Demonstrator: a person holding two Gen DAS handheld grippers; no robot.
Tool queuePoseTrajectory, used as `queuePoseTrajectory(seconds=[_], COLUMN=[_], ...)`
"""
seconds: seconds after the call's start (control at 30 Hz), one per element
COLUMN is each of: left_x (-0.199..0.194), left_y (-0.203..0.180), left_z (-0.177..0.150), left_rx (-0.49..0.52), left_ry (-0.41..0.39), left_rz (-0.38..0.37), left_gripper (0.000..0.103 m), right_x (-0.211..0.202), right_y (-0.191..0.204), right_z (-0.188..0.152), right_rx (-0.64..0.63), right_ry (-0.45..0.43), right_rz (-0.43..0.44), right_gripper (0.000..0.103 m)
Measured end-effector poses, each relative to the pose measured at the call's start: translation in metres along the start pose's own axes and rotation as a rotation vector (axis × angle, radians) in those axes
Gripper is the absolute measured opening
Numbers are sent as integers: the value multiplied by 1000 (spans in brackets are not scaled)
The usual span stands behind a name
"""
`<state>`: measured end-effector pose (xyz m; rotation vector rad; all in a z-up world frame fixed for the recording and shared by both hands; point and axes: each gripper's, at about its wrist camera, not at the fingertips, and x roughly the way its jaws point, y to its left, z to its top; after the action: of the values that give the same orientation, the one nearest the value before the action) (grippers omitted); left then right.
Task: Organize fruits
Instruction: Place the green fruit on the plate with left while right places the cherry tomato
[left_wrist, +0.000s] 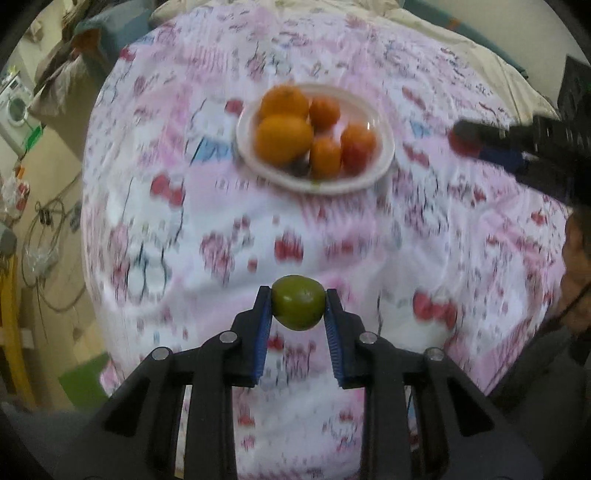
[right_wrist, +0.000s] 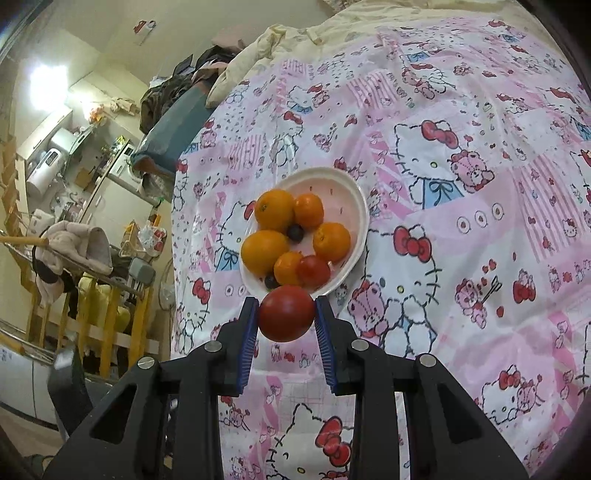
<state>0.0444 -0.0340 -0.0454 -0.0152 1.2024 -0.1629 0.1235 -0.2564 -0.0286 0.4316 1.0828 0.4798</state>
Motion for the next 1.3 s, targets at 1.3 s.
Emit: queuePoseTrajectory(seconds=[1.3], left_x=[91], left_y=[-31], left_z=[163], left_rx=[67], left_ry=[-43], left_rz=[-21], left_gripper=[24], right_x=[76], right_y=[-58], right_z=[90], right_rx=[149], right_ry=[34], right_rz=[-52], right_gripper=[62])
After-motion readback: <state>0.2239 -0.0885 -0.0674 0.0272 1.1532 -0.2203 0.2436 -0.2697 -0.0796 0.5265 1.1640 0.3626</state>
